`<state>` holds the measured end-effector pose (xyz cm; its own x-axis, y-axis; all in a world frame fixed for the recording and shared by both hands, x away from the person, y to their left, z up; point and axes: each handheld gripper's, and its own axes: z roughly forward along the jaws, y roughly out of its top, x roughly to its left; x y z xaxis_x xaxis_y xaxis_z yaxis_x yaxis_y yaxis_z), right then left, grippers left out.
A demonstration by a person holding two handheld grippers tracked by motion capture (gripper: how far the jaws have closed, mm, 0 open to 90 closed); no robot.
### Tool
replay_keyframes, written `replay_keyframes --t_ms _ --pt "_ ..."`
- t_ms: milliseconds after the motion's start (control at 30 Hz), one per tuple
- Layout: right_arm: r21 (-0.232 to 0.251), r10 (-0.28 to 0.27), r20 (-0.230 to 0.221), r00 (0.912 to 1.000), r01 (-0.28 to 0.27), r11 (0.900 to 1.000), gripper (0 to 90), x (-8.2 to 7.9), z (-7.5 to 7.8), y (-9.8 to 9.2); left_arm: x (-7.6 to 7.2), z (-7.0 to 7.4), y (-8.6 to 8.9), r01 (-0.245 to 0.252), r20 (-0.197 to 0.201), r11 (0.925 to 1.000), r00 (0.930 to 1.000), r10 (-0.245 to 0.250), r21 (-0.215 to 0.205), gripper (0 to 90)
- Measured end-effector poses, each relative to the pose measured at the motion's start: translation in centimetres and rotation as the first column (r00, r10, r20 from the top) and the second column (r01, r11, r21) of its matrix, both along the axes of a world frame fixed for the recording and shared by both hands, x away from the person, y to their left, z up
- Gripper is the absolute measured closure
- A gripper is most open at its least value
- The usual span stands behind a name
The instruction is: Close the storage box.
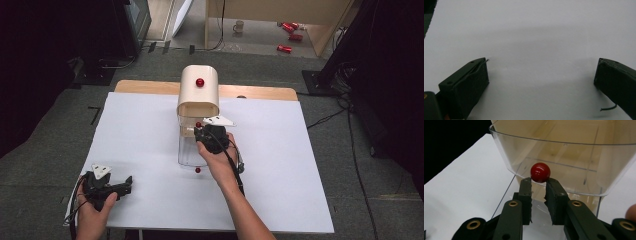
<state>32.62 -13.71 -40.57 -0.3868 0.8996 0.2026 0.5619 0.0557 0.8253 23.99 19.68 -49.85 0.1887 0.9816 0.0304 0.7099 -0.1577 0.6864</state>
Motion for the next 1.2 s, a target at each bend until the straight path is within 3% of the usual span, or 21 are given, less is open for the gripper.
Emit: replay_keyframes --t_ms 267,400,433,467,533,600,733,933,1200 --pt "0.001 -0.006 0.001 1.0000 0.006 1.000 75.9 0.6 -0.1 0.1 0.1 0.0 0.0 0.000 -0.004 1.0000 1.0000 0.000 0.000 0.0" --pt "0.004 0.000 0.012 0.9999 0.000 1.000 66.9 0.4 0.0 -0.1 0.0 0.0 0.0 0.001 -0.004 1.0000 1.0000 -0.001 0.001 0.0" --pt "0.024 0.006 0.012 0.9999 -0.007 1.000 49.1 0.2 0.0 -0.3 0.0 0.0 0.0 0.000 -0.001 1.0000 1.0000 0.000 0.000 0.0" --pt "0.027 0.001 0.005 1.0000 -0.001 1.000 38.1 0.0 0.0 -0.4 0.0 0.0 0.0 0.000 0.000 1.0000 1.0000 0.000 -0.001 0.0" --pt "-0.009 -0.029 -0.011 0.9995 0.028 1.000 13.0 -0.4 -0.1 -0.5 0.0 0.0 0.0 -0.001 0.001 1.0000 1.0000 0.001 -0.001 0.0" --pt "-0.033 -0.032 -0.032 0.9990 0.031 0.999 1.0 -0.8 -0.1 -0.8 0.0 0.0 0.0 -0.001 0.001 1.0000 1.0000 0.001 0.000 0.0" --pt "-0.033 -0.005 -0.043 0.9991 0.004 0.999 0.0 -1.8 -0.5 -1.4 0.0 0.0 0.0 0.000 0.002 1.0000 1.0000 0.000 0.000 0.0" --pt "-0.019 0.007 -0.046 0.9989 -0.008 1.000 0.0 -4.6 -1.3 -2.7 -0.1 0.0 0.0 -0.002 0.005 1.0000 1.0000 0.002 -0.003 0.0" --pt "-0.020 0.024 -0.041 0.9989 -0.024 0.999 0.0 -7.2 -2.1 -2.6 -0.1 0.0 0.0 -0.003 0.004 1.0000 1.0000 0.003 -0.005 0.0"
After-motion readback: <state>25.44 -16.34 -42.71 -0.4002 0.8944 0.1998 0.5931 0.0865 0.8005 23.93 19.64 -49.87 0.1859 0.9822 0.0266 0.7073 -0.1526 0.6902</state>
